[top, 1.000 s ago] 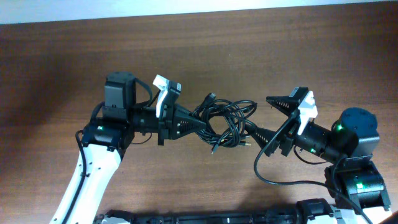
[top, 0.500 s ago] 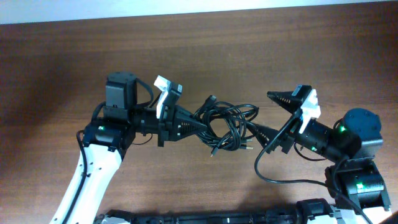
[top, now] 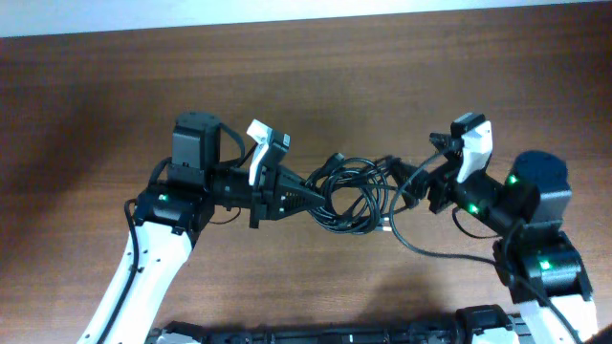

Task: Untangle cables

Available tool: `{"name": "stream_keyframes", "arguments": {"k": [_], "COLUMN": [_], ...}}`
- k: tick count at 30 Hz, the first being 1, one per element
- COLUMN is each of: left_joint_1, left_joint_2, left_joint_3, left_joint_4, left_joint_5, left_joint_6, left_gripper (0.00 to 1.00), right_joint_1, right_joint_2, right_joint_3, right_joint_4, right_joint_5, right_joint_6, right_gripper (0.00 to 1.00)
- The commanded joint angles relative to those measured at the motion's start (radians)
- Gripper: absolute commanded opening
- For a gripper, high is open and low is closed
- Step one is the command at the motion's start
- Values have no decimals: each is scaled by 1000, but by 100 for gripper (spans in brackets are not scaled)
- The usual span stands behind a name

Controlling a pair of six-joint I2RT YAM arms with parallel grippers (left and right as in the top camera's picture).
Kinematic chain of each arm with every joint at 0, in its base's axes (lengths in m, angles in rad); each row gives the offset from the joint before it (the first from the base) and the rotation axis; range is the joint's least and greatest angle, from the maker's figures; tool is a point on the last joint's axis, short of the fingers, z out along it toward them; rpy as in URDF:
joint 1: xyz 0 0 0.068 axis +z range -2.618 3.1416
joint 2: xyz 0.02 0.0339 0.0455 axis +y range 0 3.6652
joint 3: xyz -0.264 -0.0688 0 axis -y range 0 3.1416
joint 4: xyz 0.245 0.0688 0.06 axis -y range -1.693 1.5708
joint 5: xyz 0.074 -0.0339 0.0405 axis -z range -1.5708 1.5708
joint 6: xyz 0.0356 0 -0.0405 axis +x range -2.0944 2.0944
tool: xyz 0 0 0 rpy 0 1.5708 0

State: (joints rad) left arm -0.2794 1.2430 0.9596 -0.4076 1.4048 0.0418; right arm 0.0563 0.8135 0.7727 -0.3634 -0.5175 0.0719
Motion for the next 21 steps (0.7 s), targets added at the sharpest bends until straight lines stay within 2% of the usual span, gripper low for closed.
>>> {"name": "stream_keyframes", "arguments": {"k": [1,8,12,16,21], "left_joint_1": [-4,-4,-4,-4,-4], "left_joint_2": [-23,-23,-23,-23,-24], "left_joint_3": [9,9,9,9,11], "left_joint_4": [4,7,6,5,13], "left_joint_5": [97,42,-134,-390,-644], "left_joint_6": [20,20,-14,-78,-132], "left_gripper": [0,0,0,0,0], "right_joint_1": [-5,-5,-5,-5,-5], "right_joint_2": [38,42,24,-8,-67], "right_joint_3": [15,15,15,15,15], "right_joint_4": [-2,-6,-67,-148,-241], "right_joint_5": [282,326,289,289,294], "right_joint_6": [0,0,0,-1,-63], "right_gripper": [98,98,98,98,98]}}
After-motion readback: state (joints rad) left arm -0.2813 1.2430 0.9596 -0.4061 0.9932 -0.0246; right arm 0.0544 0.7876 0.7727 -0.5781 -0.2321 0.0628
